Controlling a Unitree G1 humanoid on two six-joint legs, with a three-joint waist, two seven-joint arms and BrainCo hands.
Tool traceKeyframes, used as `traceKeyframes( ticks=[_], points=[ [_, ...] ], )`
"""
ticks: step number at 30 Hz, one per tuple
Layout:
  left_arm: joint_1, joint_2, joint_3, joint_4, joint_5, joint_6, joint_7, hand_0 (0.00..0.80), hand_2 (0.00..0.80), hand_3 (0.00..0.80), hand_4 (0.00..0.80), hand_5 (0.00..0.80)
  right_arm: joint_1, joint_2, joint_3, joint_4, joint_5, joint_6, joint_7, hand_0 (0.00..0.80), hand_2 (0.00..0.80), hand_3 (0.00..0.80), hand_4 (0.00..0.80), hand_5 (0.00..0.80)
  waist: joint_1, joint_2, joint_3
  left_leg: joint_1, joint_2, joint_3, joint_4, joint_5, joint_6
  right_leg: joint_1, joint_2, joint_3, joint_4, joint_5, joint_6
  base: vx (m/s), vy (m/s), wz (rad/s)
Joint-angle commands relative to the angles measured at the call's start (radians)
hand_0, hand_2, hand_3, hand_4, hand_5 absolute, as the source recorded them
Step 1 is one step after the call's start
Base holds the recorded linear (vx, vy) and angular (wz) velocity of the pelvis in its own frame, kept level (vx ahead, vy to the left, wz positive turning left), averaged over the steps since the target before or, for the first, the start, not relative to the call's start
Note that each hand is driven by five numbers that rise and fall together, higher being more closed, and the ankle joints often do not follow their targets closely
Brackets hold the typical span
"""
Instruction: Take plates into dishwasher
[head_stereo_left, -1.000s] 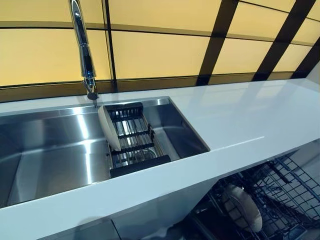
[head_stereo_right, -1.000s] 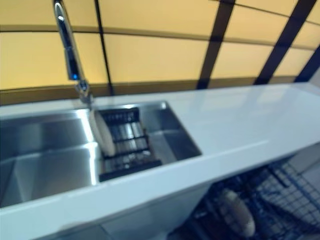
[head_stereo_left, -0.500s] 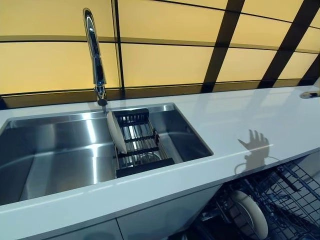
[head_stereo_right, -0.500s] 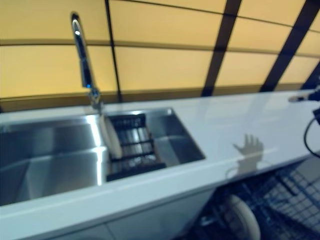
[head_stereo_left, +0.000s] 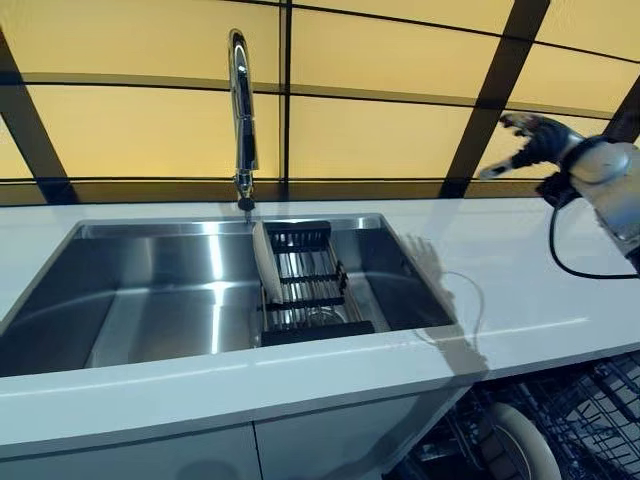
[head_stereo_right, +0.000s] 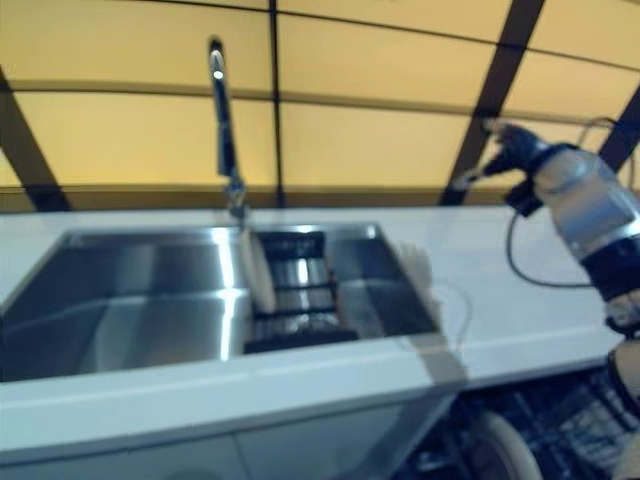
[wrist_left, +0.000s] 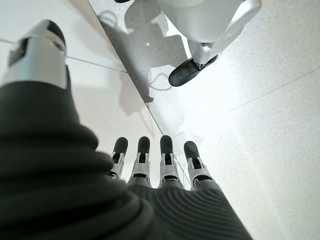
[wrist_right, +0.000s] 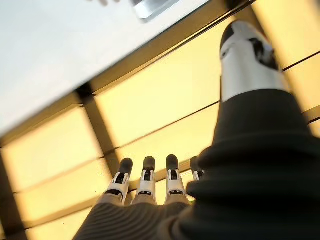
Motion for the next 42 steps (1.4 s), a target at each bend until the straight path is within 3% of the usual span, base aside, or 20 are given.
traceKeyframes(
  ticks=[1,7,11,13,18,27,42],
  points=[
    [-0.039,0.037,-0.02,-0.006,0.018,0.009,-0.002,0.0,0.0,0.0,0.0,0.0,-0.205,-0.051,0.08,-0.02,-0.171,-0.154,-0.06,0.0,0.0,0.0,0.0,0.0,0.03,-0.021,0.032,-0.015,-0.041,-0.097,0.0,-0.035,0.057,0.047,-0.015,-0.092,0.002,-0.036,0.061,-0.015,-0.017,0.19],
    [-0.022,0.036,-0.009,-0.035,0.024,0.026,0.004,0.0,0.0,0.0,0.0,0.0,-0.19,-0.065,0.099,-0.102,-0.285,-0.282,-0.117,0.0,0.0,0.0,0.0,0.0,0.053,-0.027,0.034,-0.024,-0.041,-0.113,0.0,-0.034,0.059,0.053,-0.018,-0.11,0.002,-0.041,0.066,-0.013,-0.023,0.12],
    [-0.017,0.04,-0.01,-0.04,0.021,0.026,0.004,0.0,0.0,0.0,0.0,0.0,-0.185,-0.071,0.111,-0.129,-0.444,-0.428,-0.235,0.0,0.0,0.0,0.0,0.0,0.067,-0.032,0.033,-0.027,-0.043,-0.127,0.0,-0.036,0.059,0.059,-0.018,-0.124,0.002,-0.045,0.068,-0.001,-0.023,0.12],
    [-0.014,0.041,-0.012,-0.044,0.018,0.024,0.004,0.0,0.0,0.0,0.0,0.0,-0.196,-0.081,0.137,-0.14,-0.632,-0.527,-0.324,0.0,0.0,0.0,0.0,0.0,0.075,-0.033,0.03,-0.031,-0.044,-0.133,0.0,-0.036,0.059,0.061,-0.019,-0.132,0.002,-0.048,0.07,-0.008,-0.016,0.1],
    [-0.006,0.047,-0.01,-0.06,0.016,0.031,-0.003,0.0,0.0,0.0,0.0,0.0,-0.247,-0.111,0.221,-0.174,-0.834,-0.679,-0.399,0.0,0.0,0.0,0.0,0.0,0.088,-0.037,0.022,-0.039,-0.046,-0.143,0.0,-0.036,0.056,0.064,-0.019,-0.149,0.002,-0.051,0.072,-0.005,-0.011,0.09],
    [0.012,0.038,-0.007,-0.049,0.013,0.028,-0.007,0.0,0.0,0.0,0.0,0.0,-0.286,-0.119,0.274,-0.195,-0.981,-0.775,-0.477,0.0,0.0,0.0,0.0,0.0,0.108,-0.034,0.005,-0.049,-0.051,-0.164,0.0,-0.034,0.05,0.075,-0.02,-0.172,0.002,-0.063,0.071,0.023,0.006,0.08],
    [0.025,0.038,0.014,-0.056,-0.013,0.037,-0.013,0.0,0.0,0.0,0.0,0.0,-0.275,-0.083,0.293,-0.18,-1.019,-0.79,-0.441,0.0,0.0,0.0,0.0,0.0,0.141,-0.02,0.023,-0.091,-0.043,-0.195,0.0,-0.006,0.033,0.071,-0.015,-0.203,0.002,-0.079,0.061,0.008,0.005,0.08]
  ],
)
